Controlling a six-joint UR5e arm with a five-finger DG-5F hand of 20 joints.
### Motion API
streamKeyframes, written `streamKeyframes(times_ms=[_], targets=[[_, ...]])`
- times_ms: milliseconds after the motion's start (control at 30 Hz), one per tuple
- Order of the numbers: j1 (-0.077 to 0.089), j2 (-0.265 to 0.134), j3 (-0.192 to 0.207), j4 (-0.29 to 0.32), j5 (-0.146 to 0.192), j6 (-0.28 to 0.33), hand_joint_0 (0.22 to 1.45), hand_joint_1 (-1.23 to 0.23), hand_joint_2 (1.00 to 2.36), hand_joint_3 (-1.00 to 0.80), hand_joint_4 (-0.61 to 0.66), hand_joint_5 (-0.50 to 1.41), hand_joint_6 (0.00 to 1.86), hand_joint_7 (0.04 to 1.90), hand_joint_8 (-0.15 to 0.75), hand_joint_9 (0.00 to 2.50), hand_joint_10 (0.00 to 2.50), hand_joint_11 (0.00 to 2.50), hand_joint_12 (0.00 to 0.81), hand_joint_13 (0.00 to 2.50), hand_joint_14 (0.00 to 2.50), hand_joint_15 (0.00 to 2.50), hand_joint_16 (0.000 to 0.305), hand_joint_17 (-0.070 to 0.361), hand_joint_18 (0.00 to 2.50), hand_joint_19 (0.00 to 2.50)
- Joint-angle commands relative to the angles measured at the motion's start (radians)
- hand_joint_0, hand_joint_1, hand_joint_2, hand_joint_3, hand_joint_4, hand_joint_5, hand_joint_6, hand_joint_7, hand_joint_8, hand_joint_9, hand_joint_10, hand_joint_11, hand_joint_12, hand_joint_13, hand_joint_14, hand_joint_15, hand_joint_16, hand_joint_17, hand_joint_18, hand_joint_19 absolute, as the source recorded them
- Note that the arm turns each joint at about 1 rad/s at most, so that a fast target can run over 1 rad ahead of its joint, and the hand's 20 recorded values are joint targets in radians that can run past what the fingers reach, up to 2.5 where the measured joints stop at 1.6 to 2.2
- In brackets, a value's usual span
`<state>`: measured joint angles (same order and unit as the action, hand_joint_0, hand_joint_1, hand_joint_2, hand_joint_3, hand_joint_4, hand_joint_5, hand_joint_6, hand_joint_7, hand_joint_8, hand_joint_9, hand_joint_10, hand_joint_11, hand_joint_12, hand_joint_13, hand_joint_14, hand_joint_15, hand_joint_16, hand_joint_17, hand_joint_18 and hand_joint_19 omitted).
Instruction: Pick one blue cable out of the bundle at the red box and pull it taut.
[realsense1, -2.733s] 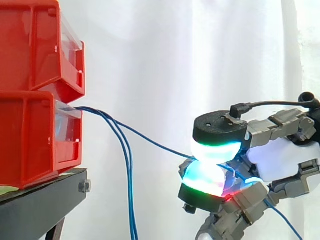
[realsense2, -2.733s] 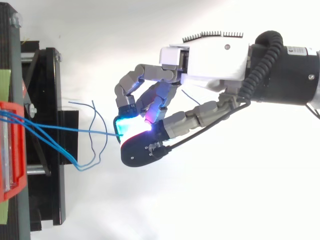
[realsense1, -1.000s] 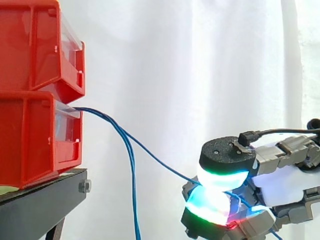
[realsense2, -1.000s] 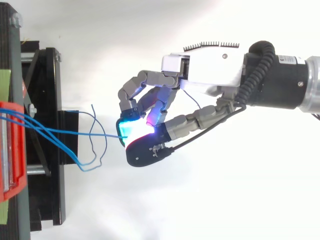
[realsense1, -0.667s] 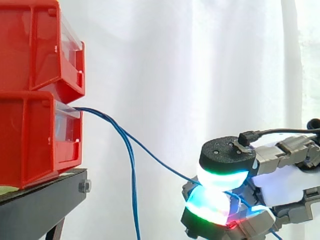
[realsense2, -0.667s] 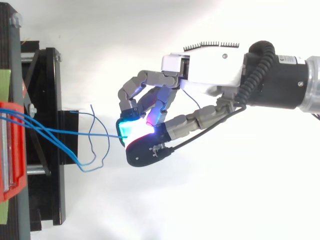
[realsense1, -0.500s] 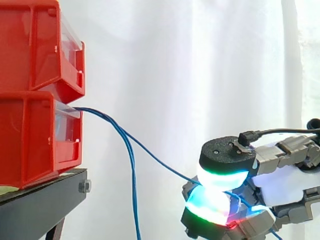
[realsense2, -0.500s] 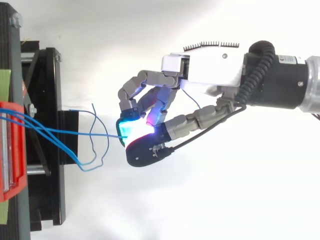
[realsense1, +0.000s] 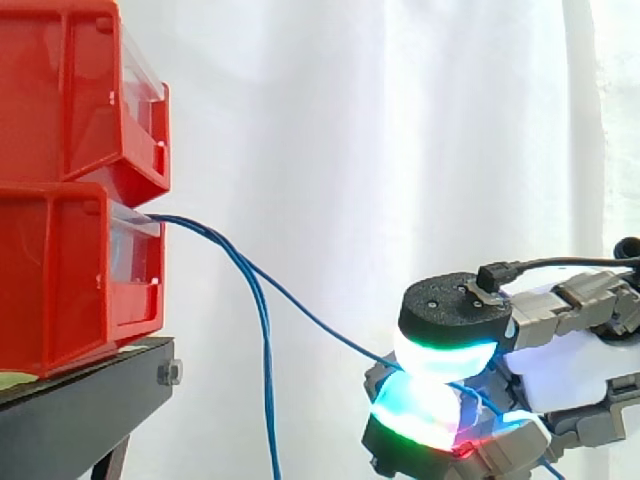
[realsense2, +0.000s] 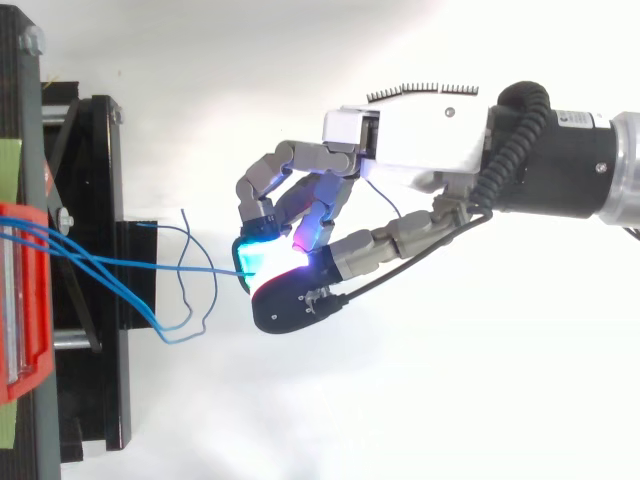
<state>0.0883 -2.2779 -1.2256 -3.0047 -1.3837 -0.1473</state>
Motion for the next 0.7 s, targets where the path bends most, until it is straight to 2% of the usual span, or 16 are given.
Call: streamKeyframes(times_ms=[0,667], targets=[[0.001,0.0,0.0,0.001,0.0,0.0,0.64,-0.75,1.02,-0.04,0.06,-0.17,0.92,1.2,0.332,1.23,0.01,1.67,0.342,0.7,0.02,0.37,0.056,0.126,0.49,0.24],[0.001,0.0,0.0,0.0,0.0,0.0,0.64,-0.75,1.02,-0.04,0.06,-0.17,0.92,1.21,0.331,1.22,0.0,1.67,0.34,0.69,0.02,0.36,0.055,0.125,0.48,0.25]])
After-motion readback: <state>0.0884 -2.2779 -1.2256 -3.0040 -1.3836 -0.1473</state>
